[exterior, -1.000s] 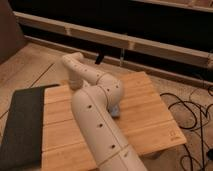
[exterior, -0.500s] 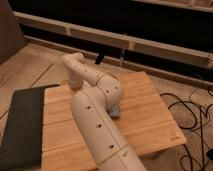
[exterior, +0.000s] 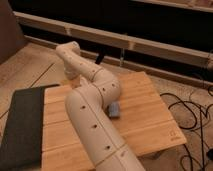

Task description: Place the pepper on the white sponge

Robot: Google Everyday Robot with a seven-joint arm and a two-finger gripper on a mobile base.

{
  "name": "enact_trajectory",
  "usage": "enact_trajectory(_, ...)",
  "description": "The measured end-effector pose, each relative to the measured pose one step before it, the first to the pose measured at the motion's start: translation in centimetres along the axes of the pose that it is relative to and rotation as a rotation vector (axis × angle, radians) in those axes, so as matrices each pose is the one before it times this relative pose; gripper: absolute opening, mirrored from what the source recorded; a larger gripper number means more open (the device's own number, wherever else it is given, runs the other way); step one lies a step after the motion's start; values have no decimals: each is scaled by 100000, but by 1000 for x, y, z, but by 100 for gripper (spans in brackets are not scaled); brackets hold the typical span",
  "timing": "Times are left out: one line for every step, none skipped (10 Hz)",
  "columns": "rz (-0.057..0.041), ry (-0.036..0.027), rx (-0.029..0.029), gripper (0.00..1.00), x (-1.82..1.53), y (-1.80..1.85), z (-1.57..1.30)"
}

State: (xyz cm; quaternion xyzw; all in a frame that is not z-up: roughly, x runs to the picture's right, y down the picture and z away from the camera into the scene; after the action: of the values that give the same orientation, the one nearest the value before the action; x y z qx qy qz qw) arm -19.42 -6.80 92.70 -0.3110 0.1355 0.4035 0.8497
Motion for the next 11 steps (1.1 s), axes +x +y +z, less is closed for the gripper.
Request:
enact_trajectory(1514,-3729,3926,0,-352,-1108,-2538)
enact_trajectory(2279,-2324,3250,0,42,-1162,-1836)
enact_trajectory(3166,-2152,3672,0,384,-1498,-2072)
enact_trajectory(4040,-1498,3873,0,931,-1695,-2026)
enact_trajectory(3865,-753,3059,0,1169,-1459,-1616)
enact_trajectory(5652,-220,3496,0,2147,-1696,-1743)
enact_trajectory(4989,346,2491,0,2229,-1272,-1158)
enact_trajectory(5728,406,2364,0,2766,-1297,-1040)
enact_trajectory(6330,438,1739,0,3104,-1187,-894)
enact_trajectory(7647,987,1122,0,3731,-1280,-573)
enact_trajectory(3447,595,397,0,1719,-568,-174)
